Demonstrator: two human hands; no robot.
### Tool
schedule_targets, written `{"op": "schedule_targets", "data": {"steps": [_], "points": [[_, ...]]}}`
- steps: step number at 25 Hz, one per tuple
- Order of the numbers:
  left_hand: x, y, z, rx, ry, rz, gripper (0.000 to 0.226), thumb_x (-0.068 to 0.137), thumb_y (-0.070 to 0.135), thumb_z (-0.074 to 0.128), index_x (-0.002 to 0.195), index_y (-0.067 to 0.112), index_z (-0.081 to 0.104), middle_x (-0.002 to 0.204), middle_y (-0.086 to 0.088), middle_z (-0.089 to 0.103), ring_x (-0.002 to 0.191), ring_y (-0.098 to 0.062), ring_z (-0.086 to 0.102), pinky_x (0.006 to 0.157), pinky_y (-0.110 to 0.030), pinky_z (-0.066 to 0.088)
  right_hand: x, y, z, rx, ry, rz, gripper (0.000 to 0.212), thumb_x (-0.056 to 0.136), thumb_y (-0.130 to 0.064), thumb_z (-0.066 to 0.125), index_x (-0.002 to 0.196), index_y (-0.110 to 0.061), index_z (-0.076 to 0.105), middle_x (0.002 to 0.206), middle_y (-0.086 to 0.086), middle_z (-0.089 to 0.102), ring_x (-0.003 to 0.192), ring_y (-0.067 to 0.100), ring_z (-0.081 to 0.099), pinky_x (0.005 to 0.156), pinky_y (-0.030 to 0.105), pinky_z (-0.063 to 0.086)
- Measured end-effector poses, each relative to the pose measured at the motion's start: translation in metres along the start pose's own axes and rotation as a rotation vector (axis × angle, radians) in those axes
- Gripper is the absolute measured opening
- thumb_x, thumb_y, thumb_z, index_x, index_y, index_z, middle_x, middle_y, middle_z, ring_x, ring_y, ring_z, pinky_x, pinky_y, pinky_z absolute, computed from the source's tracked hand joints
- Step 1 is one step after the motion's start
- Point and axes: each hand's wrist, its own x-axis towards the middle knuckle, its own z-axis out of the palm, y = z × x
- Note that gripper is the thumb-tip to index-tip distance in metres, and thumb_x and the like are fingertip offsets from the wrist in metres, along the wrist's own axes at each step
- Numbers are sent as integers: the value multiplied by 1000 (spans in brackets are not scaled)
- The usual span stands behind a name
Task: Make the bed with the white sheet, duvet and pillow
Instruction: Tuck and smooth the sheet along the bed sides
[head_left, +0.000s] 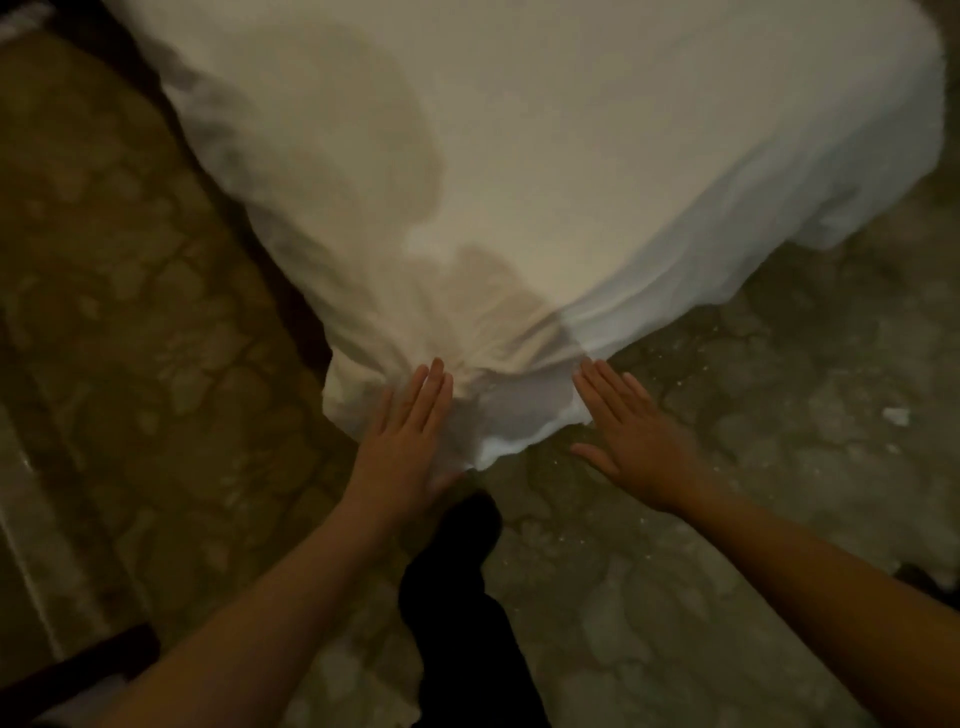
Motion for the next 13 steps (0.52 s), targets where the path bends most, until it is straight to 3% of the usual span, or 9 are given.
{"op": "schedule_targets", "data": {"steps": [4,7,10,13], "points": [[-48,35,14,-23,-30,-132,117,58,51,83,146,5,21,150,-15,34,139,-26,27,111,-44,13,-18,-8,10,-76,12,-139,75,94,-56,22,148,-5,15,154,13,17,143,23,11,114,39,10],[-70,55,6,-12,-81,-231,116,66,52,78,148,7,9,156,-12,14,143,-23,10,116,-43,6,-14,-10,16,-57,-48,-240,76,94,-57,23,149,-7,9,155,13,13,144,22,7,115,40,8],[-79,80,-3,63,-75,-316,122,52,57,83,145,2,26,150,-15,34,138,-24,27,107,-49,21,-14,-7,14,-57,-43,-300,77,90,-58,27,148,-11,8,154,11,16,143,24,14,116,45,21],[-65,102,-6,71,-70,-422,121,46,56,86,140,1,34,147,-15,38,135,-25,34,104,-49,26,-3,18,0,-54,23,-445,76,85,-54,34,144,-8,23,148,14,31,136,29,33,110,47,30]]}}
